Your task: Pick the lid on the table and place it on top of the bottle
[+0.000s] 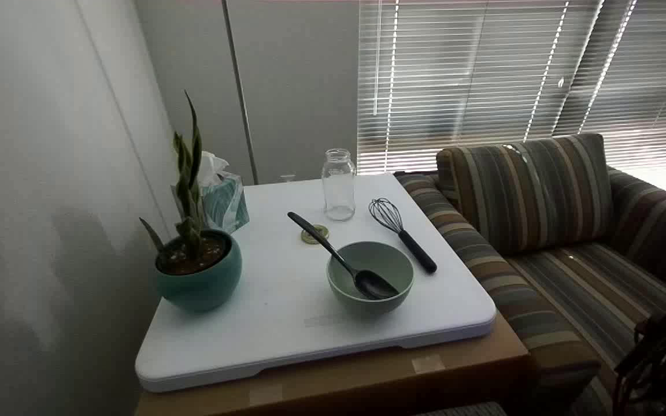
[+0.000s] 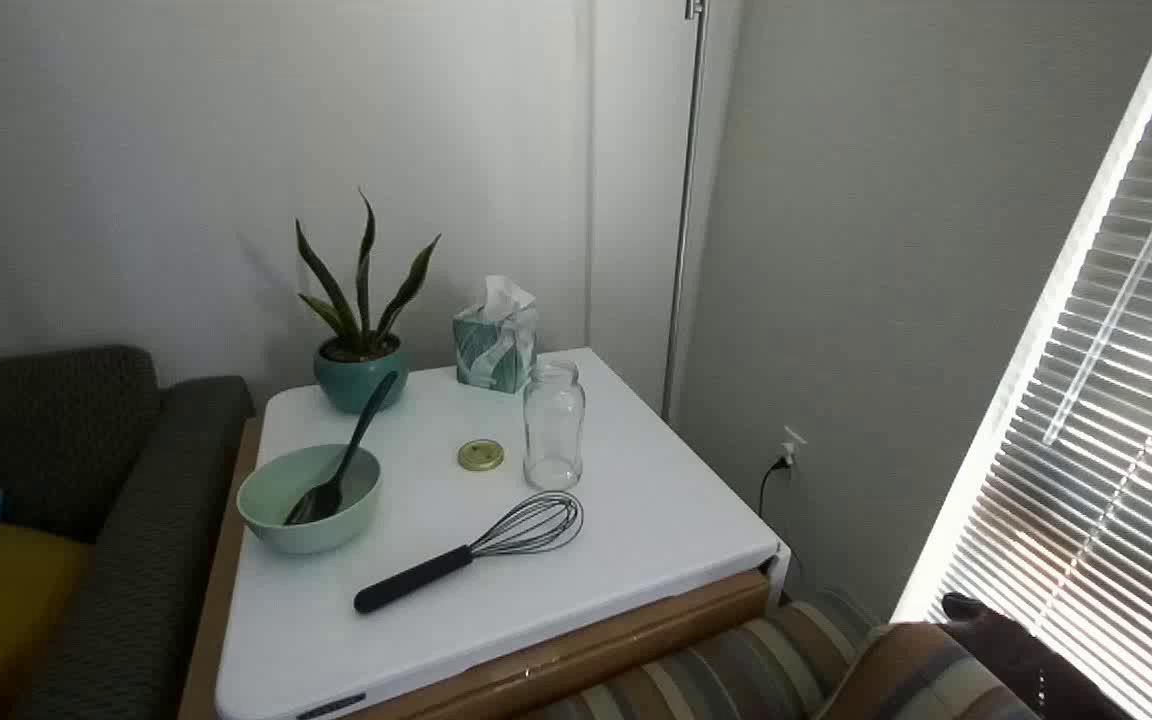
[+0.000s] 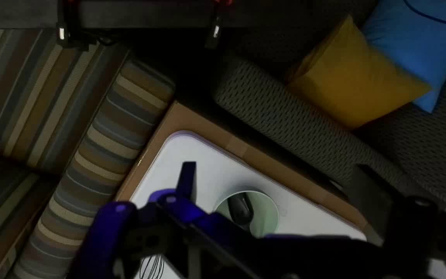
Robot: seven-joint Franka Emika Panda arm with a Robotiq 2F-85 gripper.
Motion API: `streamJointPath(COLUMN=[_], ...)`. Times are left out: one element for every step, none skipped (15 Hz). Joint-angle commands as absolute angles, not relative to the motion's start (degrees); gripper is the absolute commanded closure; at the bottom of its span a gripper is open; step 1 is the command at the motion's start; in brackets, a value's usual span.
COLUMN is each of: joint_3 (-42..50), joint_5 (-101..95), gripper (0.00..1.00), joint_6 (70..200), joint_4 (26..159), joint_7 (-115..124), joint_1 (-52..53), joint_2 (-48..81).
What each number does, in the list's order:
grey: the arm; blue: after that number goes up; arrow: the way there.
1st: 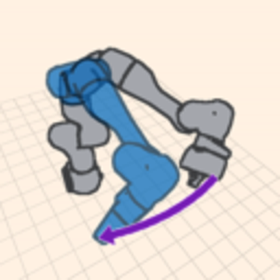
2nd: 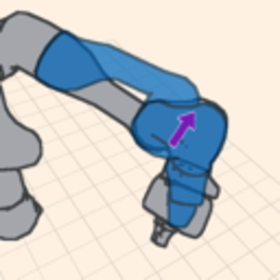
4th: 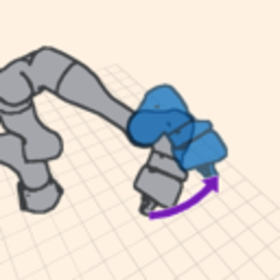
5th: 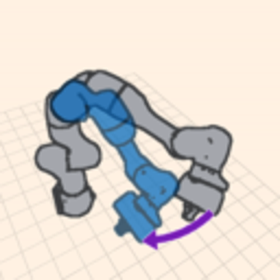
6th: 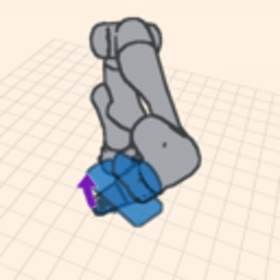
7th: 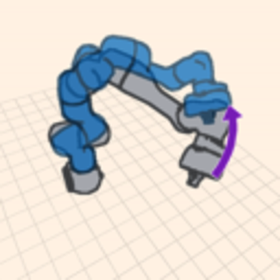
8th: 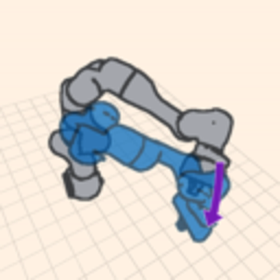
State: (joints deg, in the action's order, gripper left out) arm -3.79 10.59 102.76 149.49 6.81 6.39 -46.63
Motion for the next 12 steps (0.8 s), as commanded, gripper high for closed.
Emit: streamJointPath(joint_3=[-4.4,-4.4,-4.4,-4.2,-4.0,-4.0,-4.0,-3.9,-3.9,-3.9,-3.9,-3.8], joint_5=[11.0,11.1,11.3,11.7,12.2,12.5,13.0,13.5,13.8,14.1,14.4,14.7], gripper=[0.00,0.00,0.00,0.00,0.00,0.00,0.00,0.00,0.00,0.00,0.00,0.00], joint_6=[102.5,102.9,103.4,103.9,104.6,105.4,106.4,107.1,108.0,108.8,109.6,110.3], joint_4=[149.3,149.4,149.4,149.3,149.2,149.1,149.0,148.8,148.6,148.4,148.1,147.9], joint_7=[6.3,6.5,6.6,6.8,6.9,7.2,7.8,8.1,8.6,8.8,9.0,9.1], joint_1=[5.6,5.5,5.5,5.4,5.4,5.3,5.1,5.0,4.9,4.8,4.8,4.8], joint_2=[-46.6,-46.4,-46.1,-45.6,-44.9,-44.4,-43.7,-43.1,-42.3,-41.5,-40.6,-39.6])
